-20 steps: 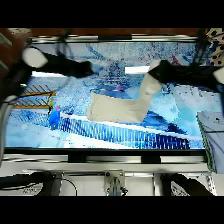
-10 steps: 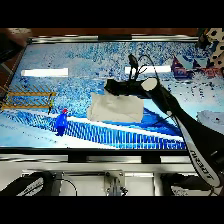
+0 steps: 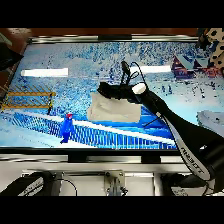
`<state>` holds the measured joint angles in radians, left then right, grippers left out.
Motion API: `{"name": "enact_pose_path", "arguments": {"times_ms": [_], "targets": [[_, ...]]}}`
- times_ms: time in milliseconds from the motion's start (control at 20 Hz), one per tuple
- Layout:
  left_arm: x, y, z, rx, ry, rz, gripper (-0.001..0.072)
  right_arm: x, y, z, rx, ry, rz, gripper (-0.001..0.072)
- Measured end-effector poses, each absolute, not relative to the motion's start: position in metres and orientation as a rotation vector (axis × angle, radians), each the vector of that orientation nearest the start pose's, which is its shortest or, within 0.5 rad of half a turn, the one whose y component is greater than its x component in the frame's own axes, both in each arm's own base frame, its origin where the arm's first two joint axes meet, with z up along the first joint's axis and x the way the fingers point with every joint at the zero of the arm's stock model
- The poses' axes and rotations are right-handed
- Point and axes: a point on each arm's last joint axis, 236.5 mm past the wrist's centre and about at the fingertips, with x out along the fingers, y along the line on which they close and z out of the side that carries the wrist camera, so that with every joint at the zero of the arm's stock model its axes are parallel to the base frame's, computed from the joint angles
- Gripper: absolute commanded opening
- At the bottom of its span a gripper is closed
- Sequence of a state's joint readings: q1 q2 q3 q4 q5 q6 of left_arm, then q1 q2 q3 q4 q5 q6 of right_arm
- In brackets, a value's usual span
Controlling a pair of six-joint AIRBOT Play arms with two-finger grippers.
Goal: Fold the shirts.
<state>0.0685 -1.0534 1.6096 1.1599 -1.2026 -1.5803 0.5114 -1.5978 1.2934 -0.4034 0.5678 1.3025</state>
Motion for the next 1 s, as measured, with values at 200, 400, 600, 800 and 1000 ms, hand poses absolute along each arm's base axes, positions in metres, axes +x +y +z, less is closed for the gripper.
{"name": "enact_pose_path", "arguments": {"times_ms": [200,400,600,800,1000], "targets": [[0.396,-0.061,0.29,-0.299,0.635,-0.253,0.003,0.417,0.386,0.027,0.772,1.073,0.703,0.0479],[0.396,-0.061,0.289,-0.299,0.638,-0.252,0.0031,0.42,0.35,0.018,0.734,1.142,0.687,0.0697],[0.396,-0.061,0.289,-0.3,0.638,-0.252,0.0031,0.438,0.25,0.01,0.659,1.202,0.551,0.0697],[0.396,-0.061,0.289,-0.3,0.637,-0.252,0.0031,0.419,0.15,-0.03,0.549,1.387,0.345,0.07],[0.396,-0.061,0.289,-0.3,0.637,-0.252,0.0031,0.405,0.127,-0.066,0.566,1.506,0.294,0.0701]]}}
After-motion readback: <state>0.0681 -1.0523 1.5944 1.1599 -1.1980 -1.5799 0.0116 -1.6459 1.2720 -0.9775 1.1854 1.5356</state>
